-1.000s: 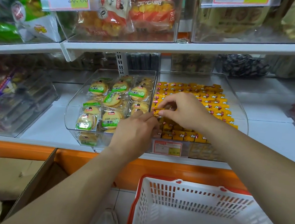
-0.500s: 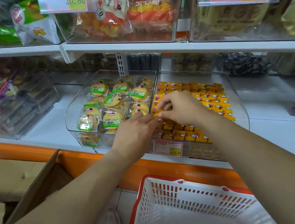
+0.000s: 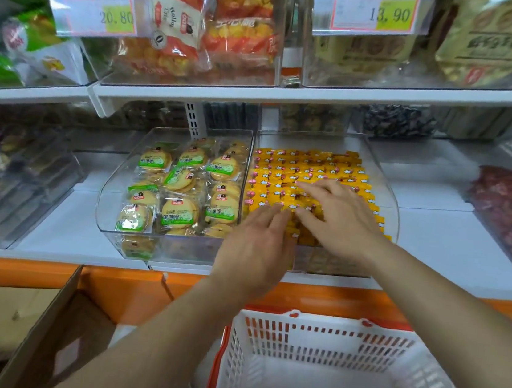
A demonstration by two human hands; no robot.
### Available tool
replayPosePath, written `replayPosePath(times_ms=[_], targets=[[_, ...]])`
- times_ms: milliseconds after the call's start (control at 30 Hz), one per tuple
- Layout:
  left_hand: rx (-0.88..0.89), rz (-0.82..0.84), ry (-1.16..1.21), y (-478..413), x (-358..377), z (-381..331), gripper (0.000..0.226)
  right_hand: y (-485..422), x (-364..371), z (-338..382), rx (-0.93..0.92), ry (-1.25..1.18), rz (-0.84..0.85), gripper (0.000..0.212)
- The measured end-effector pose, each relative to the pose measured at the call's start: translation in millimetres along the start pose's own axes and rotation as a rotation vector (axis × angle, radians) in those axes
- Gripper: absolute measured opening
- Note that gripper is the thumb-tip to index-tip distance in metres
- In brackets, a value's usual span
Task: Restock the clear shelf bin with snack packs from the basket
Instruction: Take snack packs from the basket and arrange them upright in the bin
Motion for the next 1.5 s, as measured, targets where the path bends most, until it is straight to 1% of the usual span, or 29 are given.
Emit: replayPosePath(times_ms=[33, 67, 133, 233, 333, 533, 600, 667, 733, 833, 967, 1100, 1133, 1167, 1233, 1267, 1300, 1333, 1400, 1433, 1500], targets=[[-0.056, 0.106, 0.015, -1, 11, -5, 0.058, 7, 2, -10, 0.035, 0.088, 0.080, 0.073], [-0.082, 0.182, -0.010, -3, 20, -7, 0.064, 12, 5, -18, 0.067, 0.148, 0.180, 0.080], [-0.082, 0.248, -0.124, -13, 30, -4, 0.069, 15, 13, -30, 0.120, 0.180, 0.317, 0.082], [-0.088, 0.343, -0.242, -39, 38, 5, 0.066, 3, 18, -36, 0.148, 0.158, 0.334, 0.078], [-0.145, 0.428, -0.218, -63, 46, 11, 0.062, -8, 22, -40, 0.156, 0.152, 0.313, 0.077], [-0.105, 0.412, -0.287, -73, 49, 18, 0.060, -13, 25, -41, 0.143, 0.146, 0.255, 0.069], [-0.106, 0.342, -0.211, -72, 46, 16, 0.059, -12, 20, -39, 0.133, 0.093, 0.154, 0.067], [-0.175, 0.241, -0.101, -76, 44, 16, 0.058, -12, 16, -39, 0.153, 0.031, 0.058, 0.064], [-0.207, 0.247, -0.148, -86, 48, 16, 0.061, -15, 17, -40, 0.176, 0.069, 0.097, 0.067], [-0.198, 0.333, -0.232, -104, 56, 22, 0.061, -24, 27, -42, 0.208, 0.146, 0.170, 0.066], [-0.192, 0.350, -0.247, -116, 68, 34, 0.058, -36, 33, -45, 0.206, 0.195, 0.188, 0.063], [-0.208, 0.381, -0.248, -112, 53, 21, 0.058, -30, 19, -36, 0.206, 0.199, 0.184, 0.060], [-0.206, 0.375, -0.222, -110, 46, 16, 0.058, -26, 12, -31, 0.187, 0.175, 0.148, 0.059], [-0.194, 0.334, -0.179, -105, 38, 11, 0.059, -20, 5, -27, 0.163, 0.127, 0.078, 0.056], [-0.100, 0.160, -0.086, -82, 24, 2, 0.058, 3, -9, -20, 0.106, 0.013, -0.111, 0.050], [-0.035, 0.083, -0.054, -64, 19, -2, 0.057, 20, -13, -18, 0.061, -0.005, -0.178, 0.049], [0.016, 0.061, -0.058, -46, 17, -4, 0.057, 37, -15, -17, 0.013, 0.025, -0.194, 0.051], [0.039, 0.104, -0.085, -30, 19, -4, 0.058, 51, -13, -19, -0.026, 0.081, -0.158, 0.056], [0.021, 0.277, -0.196, -10, 29, 0, 0.061, 70, -3, -25, -0.058, 0.203, 0.022, 0.064], [0.014, 0.323, -0.255, -7, 34, 2, 0.061, 73, 3, -28, -0.051, 0.247, 0.108, 0.067], [0.032, 0.314, -0.301, -10, 38, 4, 0.061, 70, 11, -30, -0.034, 0.303, 0.173, 0.074]])
Point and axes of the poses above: each hand's wrist, its own y-axis away from the middle knuckle, its own x-axis out of the palm, z = x × y, the point moved 2 cm from there along -y, towards the middle knuckle, and after that the axes turned 2 degrees about y, right-handed, at the moved point
